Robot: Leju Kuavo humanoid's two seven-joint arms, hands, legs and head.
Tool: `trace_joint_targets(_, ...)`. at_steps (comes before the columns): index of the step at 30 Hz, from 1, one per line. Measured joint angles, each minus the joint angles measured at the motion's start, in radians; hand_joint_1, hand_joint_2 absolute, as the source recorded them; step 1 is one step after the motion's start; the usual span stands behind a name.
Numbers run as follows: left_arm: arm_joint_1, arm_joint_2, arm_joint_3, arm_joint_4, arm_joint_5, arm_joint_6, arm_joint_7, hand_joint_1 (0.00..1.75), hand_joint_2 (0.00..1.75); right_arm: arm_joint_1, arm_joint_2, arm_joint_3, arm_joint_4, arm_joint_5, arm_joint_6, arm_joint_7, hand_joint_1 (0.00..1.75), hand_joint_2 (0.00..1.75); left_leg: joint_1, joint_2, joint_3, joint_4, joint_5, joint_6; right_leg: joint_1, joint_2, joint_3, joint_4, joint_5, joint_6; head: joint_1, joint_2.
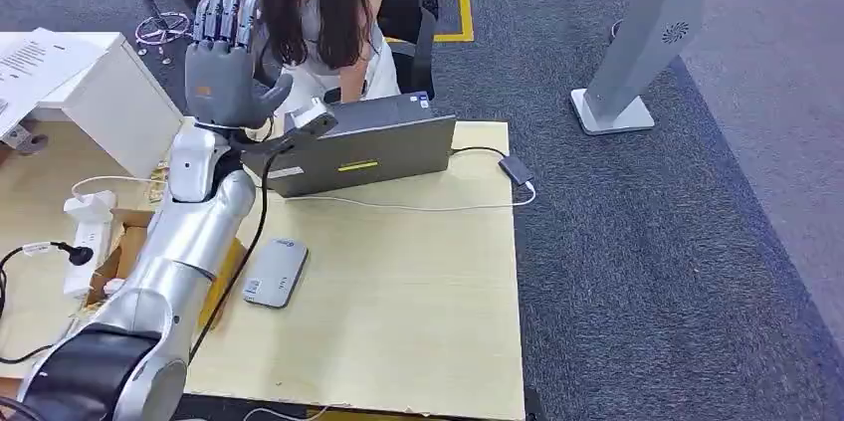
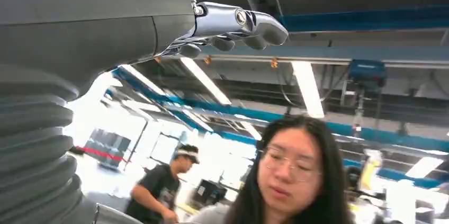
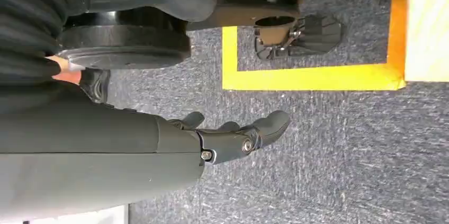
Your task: Pass the card to the sensor for recognition and then transmit it.
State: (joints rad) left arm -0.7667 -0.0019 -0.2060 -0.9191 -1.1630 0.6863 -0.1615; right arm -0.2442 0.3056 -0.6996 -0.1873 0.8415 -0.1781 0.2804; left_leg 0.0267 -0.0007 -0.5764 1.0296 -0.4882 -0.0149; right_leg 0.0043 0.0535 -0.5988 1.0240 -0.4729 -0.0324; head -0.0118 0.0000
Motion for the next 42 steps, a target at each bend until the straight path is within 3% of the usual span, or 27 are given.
trace_joint_targets(9,0.247,0.064,0.001,-0.295,0.134,0.009,-0.164,0.00,1.75,0.001,0.000,-0.006,0.000,-0.027,-0.008,-0.016,0.00,1.75,0.000,-0.003,-0.002,-0.001,0.000,-0.001,0.000,-0.004,0.000,0.000,-0.002,-0.001,0.000,0.000)
trace_joint_targets(12,0.393,0.110,0.036,-0.489,0.251,0.014,-0.258,0.00,1.75,0.002,0.000,-0.012,0.001,-0.037,-0.018,-0.026,0.00,1.75,-0.001,0.000,-0.001,-0.002,-0.002,-0.002,0.000,-0.002,-0.001,0.000,-0.003,-0.002,0.000,0.000)
trace_joint_targets(17,0.494,0.148,0.090,-0.625,0.303,0.014,-0.299,0.00,1.75,0.003,0.000,-0.024,0.002,-0.046,-0.026,-0.032,0.00,1.75,-0.001,-0.013,-0.004,-0.002,-0.001,-0.003,0.000,-0.015,0.001,0.000,-0.005,0.000,0.001,0.000)
trace_joint_targets(22,0.641,0.180,0.201,-0.775,0.526,0.009,-0.426,0.00,1.75,0.003,-0.003,-0.036,0.002,-0.065,-0.037,-0.056,0.00,1.75,-0.001,-0.011,-0.003,-0.002,-0.002,-0.003,-0.001,-0.012,0.001,0.000,-0.006,-0.001,0.000,0.000)
trace_joint_targets(24,0.698,0.183,0.281,-0.824,0.641,-0.030,-0.480,0.00,1.75,0.004,-0.005,-0.044,0.002,-0.071,-0.041,-0.058,0.00,1.75,-0.001,-0.013,-0.004,-0.002,-0.002,-0.003,-0.001,-0.015,0.001,0.000,-0.007,0.000,0.000,0.000)
trace_joint_targets(30,0.793,0.183,0.433,-0.890,0.785,-0.091,-0.487,0.00,1.75,0.003,-0.006,-0.058,0.002,-0.078,-0.050,-0.060,0.00,1.75,-0.001,-0.015,-0.005,-0.002,-0.002,-0.004,-0.001,-0.018,0.002,-0.001,-0.007,0.000,0.000,0.000)
trace_joint_targets(32,0.816,0.183,0.493,-0.891,0.922,-0.152,-0.487,0.00,1.75,0.004,-0.006,-0.062,0.002,-0.081,-0.052,-0.062,0.00,1.75,-0.001,-0.015,-0.005,-0.002,-0.002,-0.004,-0.001,-0.018,0.002,-0.001,-0.007,0.000,0.000,0.000)
trace_joint_targets(34,0.819,0.179,0.583,-0.882,1.111,-0.304,-0.487,0.00,1.75,0.004,-0.007,-0.072,0.002,-0.087,-0.053,-0.067,0.00,1.75,-0.001,-0.015,-0.005,-0.002,-0.002,-0.004,-0.001,-0.019,0.002,-0.001,-0.007,0.000,0.001,0.000)
trace_joint_targets(35,0.808,0.176,0.646,-0.856,1.196,-0.417,-0.487,0.00,1.75,0.005,-0.008,-0.077,0.002,-0.089,-0.055,-0.073,0.00,1.75,-0.002,-0.016,-0.005,-0.002,-0.002,-0.004,-0.001,-0.020,0.002,-0.001,-0.007,0.000,0.000,0.000)
trace_joint_targets(37,0.767,0.179,0.803,-0.727,1.363,-0.636,-0.487,0.00,1.75,0.006,-0.008,-0.085,0.002,-0.093,-0.057,-0.087,0.00,1.75,-0.002,-0.015,-0.004,-0.002,-0.002,-0.004,-0.001,-0.018,0.002,0.000,-0.007,0.000,0.000,0.000)
trace_joint_targets(39,0.741,0.198,0.954,-0.566,1.458,-0.756,-0.488,0.00,1.75,0.008,-0.008,-0.095,0.002,-0.096,-0.063,-0.097,0.00,1.75,-0.001,-0.010,-0.002,-0.002,-0.002,-0.004,-0.001,-0.012,0.002,0.000,-0.006,-0.001,0.000,0.000)
trace_joint_targets(40,0.734,0.204,1.005,-0.518,1.465,-0.781,-0.488,0.00,1.75,0.009,-0.008,-0.099,0.002,-0.096,-0.064,-0.097,0.00,1.75,-0.001,-0.009,-0.001,-0.002,-0.002,-0.004,0.000,-0.011,0.001,0.000,-0.006,-0.001,-0.001,0.000)
trace_joint_targets(41,0.722,0.212,1.047,-0.461,1.480,-0.805,-0.488,0.00,0.00,0.010,-0.008,-0.103,0.002,-0.096,-0.067,-0.098,0.00,1.75,-0.001,-0.011,-0.002,-0.002,-0.002,-0.004,0.000,-0.013,0.001,0.000,-0.007,-0.001,0.001,0.000)
trace_joint_targets(42,0.708,0.222,1.088,-0.392,1.496,-0.824,-0.487,0.00,0.00,0.010,-0.009,-0.105,0.002,-0.096,-0.069,-0.099,0.00,1.75,-0.001,-0.012,-0.002,-0.002,-0.001,-0.004,0.000,-0.015,0.002,0.000,-0.008,-0.001,0.000,0.000)
